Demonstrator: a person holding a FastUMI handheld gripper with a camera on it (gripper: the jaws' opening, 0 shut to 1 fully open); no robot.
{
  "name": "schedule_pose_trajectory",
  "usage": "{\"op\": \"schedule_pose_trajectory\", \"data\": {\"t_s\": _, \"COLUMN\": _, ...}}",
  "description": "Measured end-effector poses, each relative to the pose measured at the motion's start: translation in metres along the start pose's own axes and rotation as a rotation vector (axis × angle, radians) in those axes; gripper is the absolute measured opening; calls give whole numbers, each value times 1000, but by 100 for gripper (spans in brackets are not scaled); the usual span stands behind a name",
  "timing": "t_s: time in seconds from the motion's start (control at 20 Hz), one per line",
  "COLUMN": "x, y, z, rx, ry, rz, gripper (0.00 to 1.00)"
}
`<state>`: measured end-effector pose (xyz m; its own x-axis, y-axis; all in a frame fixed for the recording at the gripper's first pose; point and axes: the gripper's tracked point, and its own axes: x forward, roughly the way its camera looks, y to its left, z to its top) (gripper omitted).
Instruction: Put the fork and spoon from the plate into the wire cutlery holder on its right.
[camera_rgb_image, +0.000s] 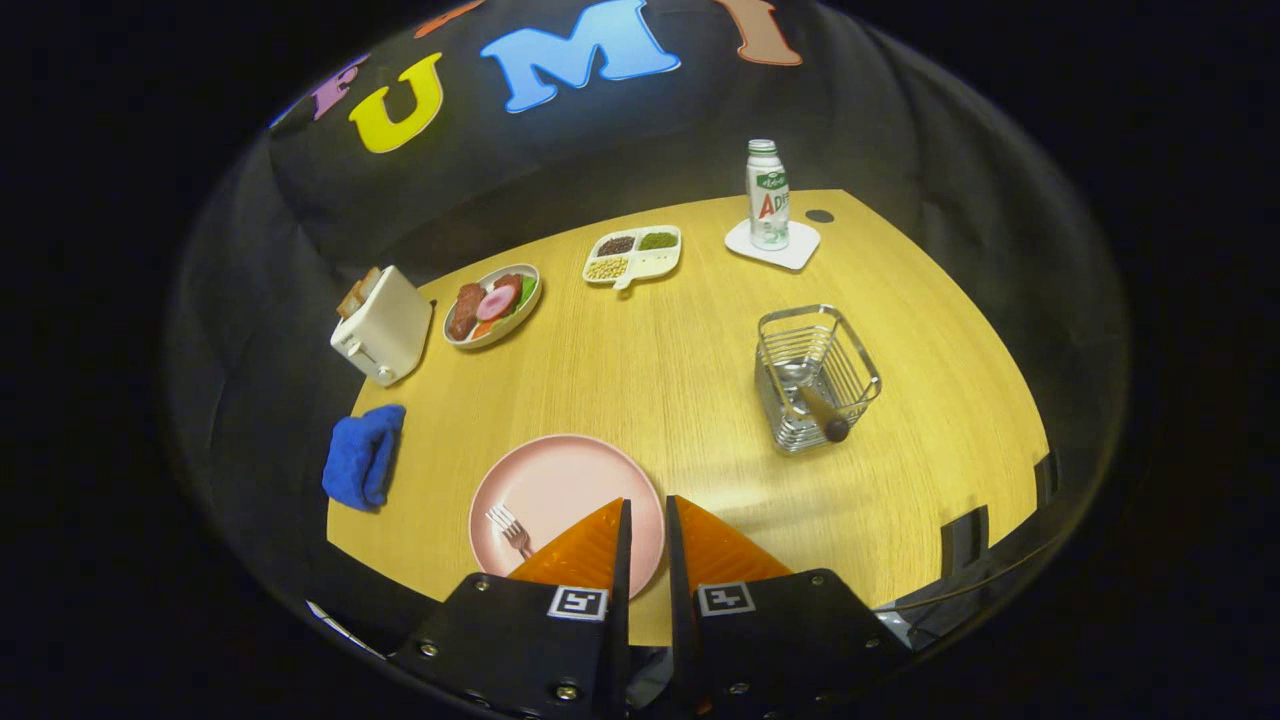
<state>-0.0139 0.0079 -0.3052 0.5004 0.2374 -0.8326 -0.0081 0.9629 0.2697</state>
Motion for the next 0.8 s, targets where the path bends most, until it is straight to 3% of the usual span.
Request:
{"op": "schedule_pose_trajectory", "data": {"t_s": 0.45, "x": 21, "y": 39, "z": -65, "rx": -138, "ry": 150, "rz": 67, "gripper": 19}}
{"op": "schedule_pose_trajectory", "data": {"t_s": 0.8, "x": 32, "y": 61, "z": -91, "rx": -239, "ry": 219, "rz": 100, "gripper": 19}}
